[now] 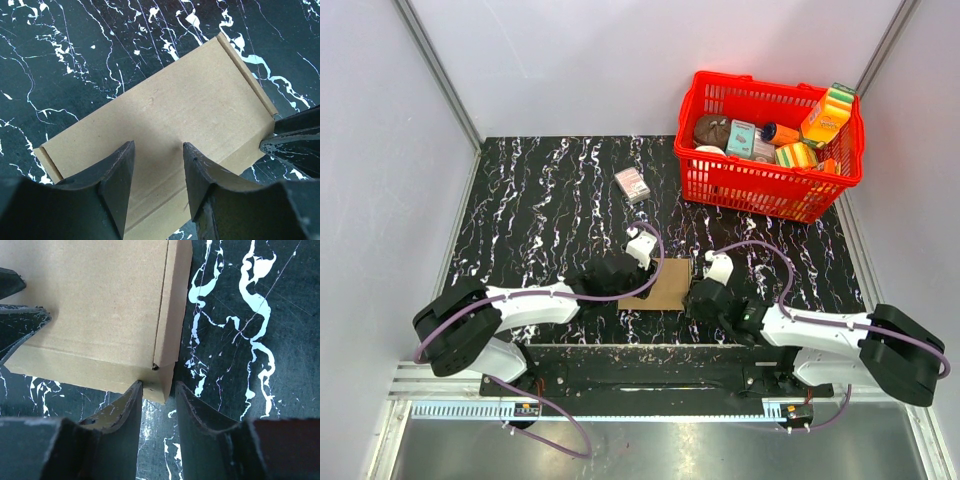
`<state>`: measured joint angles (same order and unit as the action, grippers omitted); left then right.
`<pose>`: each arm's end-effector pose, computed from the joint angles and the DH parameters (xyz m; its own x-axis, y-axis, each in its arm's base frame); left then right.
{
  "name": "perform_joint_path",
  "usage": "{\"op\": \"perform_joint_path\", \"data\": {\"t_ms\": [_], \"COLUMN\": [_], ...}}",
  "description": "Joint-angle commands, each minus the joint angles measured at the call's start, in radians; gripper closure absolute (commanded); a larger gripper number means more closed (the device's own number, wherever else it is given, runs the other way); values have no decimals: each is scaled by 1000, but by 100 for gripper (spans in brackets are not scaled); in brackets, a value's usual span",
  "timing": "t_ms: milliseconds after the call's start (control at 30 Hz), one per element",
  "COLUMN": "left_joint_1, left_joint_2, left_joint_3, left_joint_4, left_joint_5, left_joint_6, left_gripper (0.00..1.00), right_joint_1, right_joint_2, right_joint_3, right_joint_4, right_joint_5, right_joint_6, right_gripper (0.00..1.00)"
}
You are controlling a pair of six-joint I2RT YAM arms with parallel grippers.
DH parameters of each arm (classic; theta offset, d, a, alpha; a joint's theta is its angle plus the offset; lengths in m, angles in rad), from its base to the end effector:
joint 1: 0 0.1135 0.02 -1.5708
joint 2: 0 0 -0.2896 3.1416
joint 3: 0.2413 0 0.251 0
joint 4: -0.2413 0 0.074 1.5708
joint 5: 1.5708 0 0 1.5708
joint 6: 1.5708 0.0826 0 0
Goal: Fold the paper box
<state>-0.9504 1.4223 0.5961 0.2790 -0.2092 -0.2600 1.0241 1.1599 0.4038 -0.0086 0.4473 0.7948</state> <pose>0.1992 -0.2493 0.1808 -0.4704 0.2258 -0.8531 0.5918 0.7978 -0.1151 0.1501 0.1778 0.1526 -0.6860 0.1106 -0.7191 -0.1689 0.9372 0.3053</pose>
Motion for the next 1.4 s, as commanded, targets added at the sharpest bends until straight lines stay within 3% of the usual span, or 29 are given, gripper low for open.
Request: {"op": "perform_joint_path", "data": {"t_ms": [0,600,1067,1367], "left_joint_1": [4,4,4,21], "left_joint_2": [6,0,-62,-111], "left_joint_3": [11,-2,74,220], "left_joint_4": [43,43,-63,-192], "left_joint_5": [30,47,63,114], "left_joint_6": [-7,-15,13,77], "left_gripper": [53,53,50,46], "right_joint_1": [5,4,4,4], "right_joint_2": [24,113,-183,-239], "right_joint_3": [36,115,29,9], "right_joint_4": [-30,-129,-145,-180], "right_joint_5": [51,83,47,34], "right_joint_6": [20,67,15,30], "right_gripper": [62,60,45,43]}}
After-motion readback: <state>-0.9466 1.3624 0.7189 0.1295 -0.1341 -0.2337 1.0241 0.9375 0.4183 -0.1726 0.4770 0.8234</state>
